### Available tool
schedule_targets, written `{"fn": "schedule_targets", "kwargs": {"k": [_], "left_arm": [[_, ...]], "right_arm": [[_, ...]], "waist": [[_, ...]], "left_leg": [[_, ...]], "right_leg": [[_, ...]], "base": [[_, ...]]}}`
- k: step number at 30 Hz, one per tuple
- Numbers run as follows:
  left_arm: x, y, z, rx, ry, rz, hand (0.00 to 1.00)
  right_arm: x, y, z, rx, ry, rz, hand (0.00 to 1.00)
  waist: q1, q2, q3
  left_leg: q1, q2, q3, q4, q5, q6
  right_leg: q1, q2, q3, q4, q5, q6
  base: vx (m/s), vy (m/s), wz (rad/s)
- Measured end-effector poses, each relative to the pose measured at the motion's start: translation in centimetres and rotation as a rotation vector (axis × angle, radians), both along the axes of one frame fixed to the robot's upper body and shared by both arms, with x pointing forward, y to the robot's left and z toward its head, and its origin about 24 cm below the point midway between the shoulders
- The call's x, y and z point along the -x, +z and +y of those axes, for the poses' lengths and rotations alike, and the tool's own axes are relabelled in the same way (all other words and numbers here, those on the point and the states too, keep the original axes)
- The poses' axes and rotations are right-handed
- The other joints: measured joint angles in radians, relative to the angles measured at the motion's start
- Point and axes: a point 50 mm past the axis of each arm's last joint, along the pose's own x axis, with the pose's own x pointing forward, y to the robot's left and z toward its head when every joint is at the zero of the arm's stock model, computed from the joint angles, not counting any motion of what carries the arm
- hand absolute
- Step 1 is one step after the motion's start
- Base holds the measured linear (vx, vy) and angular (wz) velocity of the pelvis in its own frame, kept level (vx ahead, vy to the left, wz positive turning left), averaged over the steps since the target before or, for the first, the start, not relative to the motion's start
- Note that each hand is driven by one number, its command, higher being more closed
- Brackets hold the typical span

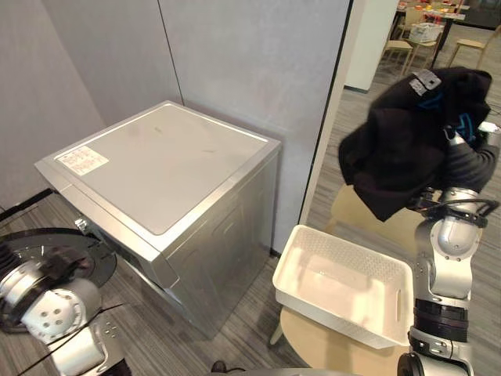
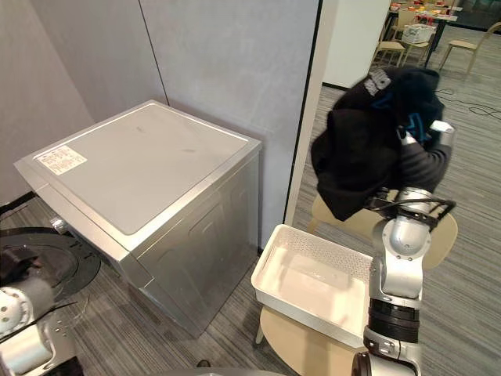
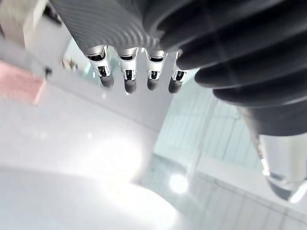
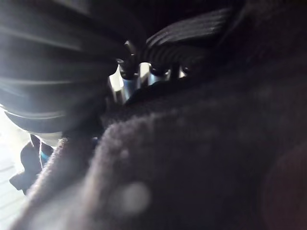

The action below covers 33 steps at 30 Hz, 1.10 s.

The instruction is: Pick up the laundry basket with both hands and put the clothes into the washing machine.

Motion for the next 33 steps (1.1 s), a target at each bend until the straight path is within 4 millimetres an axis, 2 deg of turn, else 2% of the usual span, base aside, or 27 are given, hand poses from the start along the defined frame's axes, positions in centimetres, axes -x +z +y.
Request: {"fn": "schedule_targets", "kwargs": {"k": [3,5,6,7,9,13,17,23,27,33], "left_arm": [[-2.5,-0.2,-4.1,0.040,-0.336,-0.024,0.00],[-3.3,-0.3,-6.2,0.058,-0.500,-0.033,0.00],[-3.9,-0.5,-8.6,0.064,-0.656,-0.029,0.00],[-4.0,-0.5,-9.4,0.058,-0.712,-0.023,0.00],[-4.7,-0.8,-12.6,0.042,-0.918,0.006,0.00],[-6.1,-1.0,-16.6,0.063,-1.174,0.034,0.00],[-6.6,-0.4,-18.3,0.067,-1.306,0.026,0.00],[-6.9,1.1,-20.7,0.050,-1.450,-0.011,0.00],[-6.9,2.0,-21.6,0.045,-1.499,-0.035,0.00],[-7.5,3.0,-22.9,0.006,-1.526,-0.038,0.00]], "right_arm": [[-0.5,0.7,2.6,-0.022,0.141,-0.051,1.00],[-0.8,0.9,3.7,-0.038,0.198,-0.062,1.00],[-1.0,1.1,5.1,-0.050,0.270,-0.068,1.00],[-1.1,1.1,5.7,-0.054,0.298,-0.069,1.00],[-1.2,0.9,7.5,-0.054,0.398,-0.061,1.00],[-1.2,0.6,9.6,-0.075,0.519,-0.044,1.00],[-1.2,0.5,10.8,-0.096,0.585,-0.038,1.00],[-1.1,1.4,12.6,-0.076,0.662,-0.064,1.00],[-0.9,1.6,13.5,-0.072,0.704,-0.071,1.00],[-0.3,2.3,13.6,-0.093,0.730,-0.113,1.00]], "waist": [[-0.008,0.004,0.000],[-0.012,0.006,0.001],[-0.017,0.008,0.002],[-0.022,0.009,0.003],[-0.031,0.011,0.003],[-0.034,0.016,0.004],[-0.054,0.016,0.005],[-0.056,0.020,0.008],[-0.059,0.019,0.010],[-0.075,0.016,0.012]], "left_leg": [[0.006,0.001,0.005,0.000,0.000,0.000],[0.012,0.001,0.013,-0.003,0.000,0.000],[0.021,0.001,0.024,-0.010,0.000,0.000],[0.023,0.001,0.025,-0.013,0.000,0.000],[0.032,0.001,0.034,-0.019,0.000,0.000],[0.047,0.001,0.052,-0.031,0.000,0.000],[0.054,0.001,0.059,-0.037,0.000,0.000],[0.065,0.001,0.088,-0.051,0.000,0.000],[0.070,0.001,0.099,-0.054,0.000,0.000],[0.069,0.001,0.099,-0.054,0.000,0.000]], "right_leg": [[0.000,0.001,0.007,0.000,0.001,0.000],[0.000,0.000,0.016,0.000,0.002,0.000],[0.000,0.000,0.022,-0.001,0.002,0.000],[0.000,0.000,0.022,-0.001,0.003,0.000],[0.000,0.000,0.029,-0.002,0.003,0.001],[-0.002,0.000,0.053,-0.004,0.007,0.002],[-0.003,0.001,0.063,-0.006,0.007,0.002],[-0.013,0.003,0.095,-0.023,0.027,0.001],[-0.017,0.003,0.106,-0.022,0.028,0.001],[-0.018,0.003,0.105,-0.023,0.028,0.001]], "base": [[-0.01,-0.004,-0.05],[-0.01,-0.002,-0.13],[-0.01,-0.001,-0.14],[0.00,-0.005,-0.14],[0.01,-0.008,-0.11],[0.02,-0.005,-0.13],[0.02,-0.007,-0.09],[-0.01,-0.001,-0.17],[-0.02,-0.002,-0.10],[0.00,0.000,0.00]]}}
